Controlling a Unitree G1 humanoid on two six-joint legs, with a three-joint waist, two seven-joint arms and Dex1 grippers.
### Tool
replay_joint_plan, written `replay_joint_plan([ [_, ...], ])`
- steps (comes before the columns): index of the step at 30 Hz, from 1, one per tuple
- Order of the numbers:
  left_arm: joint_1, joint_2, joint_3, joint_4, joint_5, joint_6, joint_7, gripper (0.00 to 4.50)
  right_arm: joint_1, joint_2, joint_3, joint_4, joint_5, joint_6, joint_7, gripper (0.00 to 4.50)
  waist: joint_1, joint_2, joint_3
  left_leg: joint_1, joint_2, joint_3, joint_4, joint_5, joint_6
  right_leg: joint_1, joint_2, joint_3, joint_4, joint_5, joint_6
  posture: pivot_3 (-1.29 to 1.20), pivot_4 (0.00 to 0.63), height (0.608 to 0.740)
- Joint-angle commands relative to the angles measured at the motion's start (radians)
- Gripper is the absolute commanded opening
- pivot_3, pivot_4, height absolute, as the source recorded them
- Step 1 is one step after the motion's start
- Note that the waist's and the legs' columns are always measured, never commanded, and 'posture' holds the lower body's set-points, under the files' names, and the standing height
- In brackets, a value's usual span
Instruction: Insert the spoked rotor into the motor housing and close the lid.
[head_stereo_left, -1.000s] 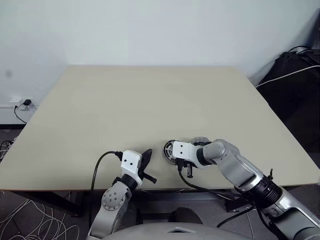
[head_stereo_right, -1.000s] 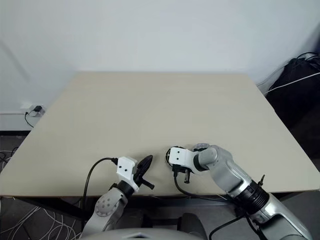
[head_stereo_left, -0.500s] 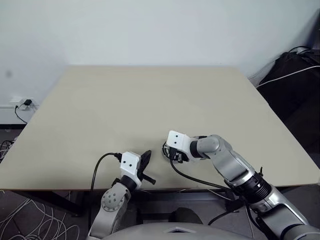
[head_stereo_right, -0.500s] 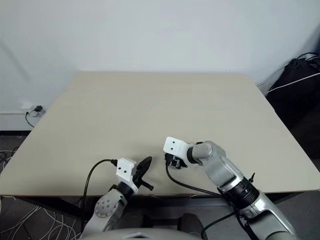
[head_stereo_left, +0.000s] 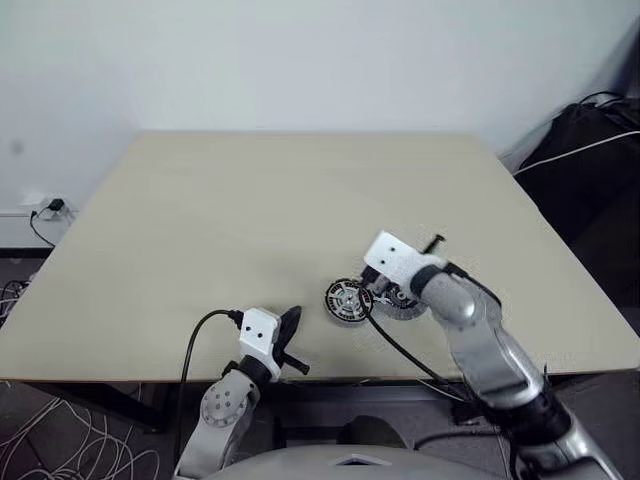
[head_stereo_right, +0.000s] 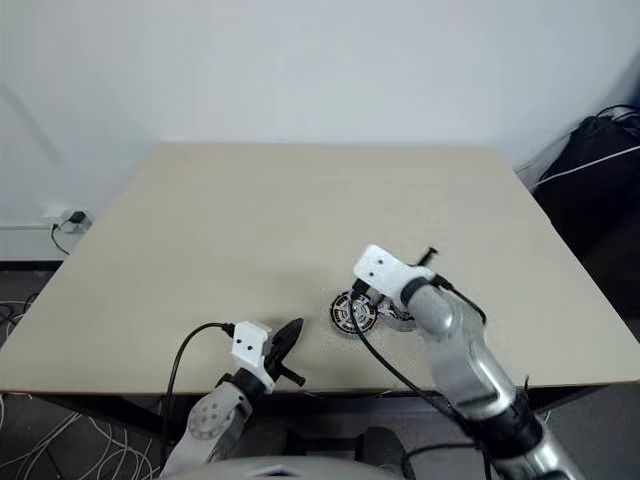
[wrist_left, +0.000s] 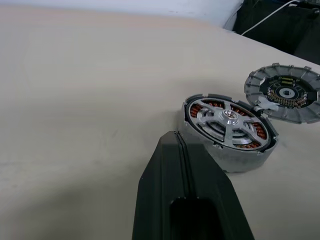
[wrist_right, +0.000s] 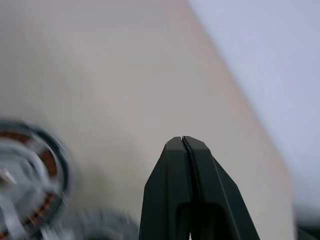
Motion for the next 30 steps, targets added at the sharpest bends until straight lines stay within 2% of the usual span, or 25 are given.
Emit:
replay_joint_plan([
  [1,-0.013,0.006,-0.004,-0.059,-0.002,0.001,-0.011,0.00,0.104,0.054,-0.069,-0.069,-0.085,0.051,-0.130,0.03,0.000,0.001,0.000,0.000,0.000,0.000,0.000,0.000,0.000,0.000,0.000,0.000,0.000,0.000,0.000,0.00,0.000,0.740],
  [9,-0.040,0.023,-0.010,-0.059,-0.011,0.030,-0.046,0.00,0.233,0.112,-0.182,-0.041,-0.124,0.034,-0.253,0.03,-0.002,0.002,-0.001,0.001,0.000,0.001,0.001,0.000,0.000,0.001,0.002,0.000,0.001,-0.002,0.008,0.00,0.000,0.740],
  [18,-0.035,0.023,-0.008,-0.065,-0.011,0.036,-0.051,0.00,0.295,0.138,-0.176,0.067,-0.049,-0.054,-0.221,0.03,-0.001,0.001,-0.001,0.001,0.000,0.001,0.001,0.001,0.001,0.001,0.003,0.001,0.001,-0.002,0.008,0.00,0.000,0.740],
  [22,-0.028,0.024,-0.003,-0.072,-0.012,0.038,-0.048,0.00,0.300,0.191,-0.236,0.120,0.108,-0.196,-0.188,0.03,-0.002,0.001,0.000,0.001,0.000,0.001,0.001,0.001,0.002,0.001,0.003,0.001,0.001,-0.002,0.009,0.00,0.000,0.740],
  [25,-0.023,0.025,0.002,-0.063,-0.012,0.028,-0.050,0.00,0.300,0.283,-0.326,0.144,0.303,-0.256,-0.123,0.03,-0.005,0.000,0.000,0.002,0.000,0.001,0.000,0.001,0.002,0.001,0.003,0.001,0.001,-0.002,0.009,0.00,0.000,0.740],
  [30,-0.026,0.029,0.012,-0.038,-0.014,0.010,-0.056,0.00,0.300,0.327,-0.369,0.131,0.476,-0.267,-0.020,0.03,-0.011,0.001,0.000,0.003,0.001,0.001,-0.001,0.001,0.002,0.001,0.004,0.002,0.001,-0.002,0.009,0.00,0.000,0.740],
])
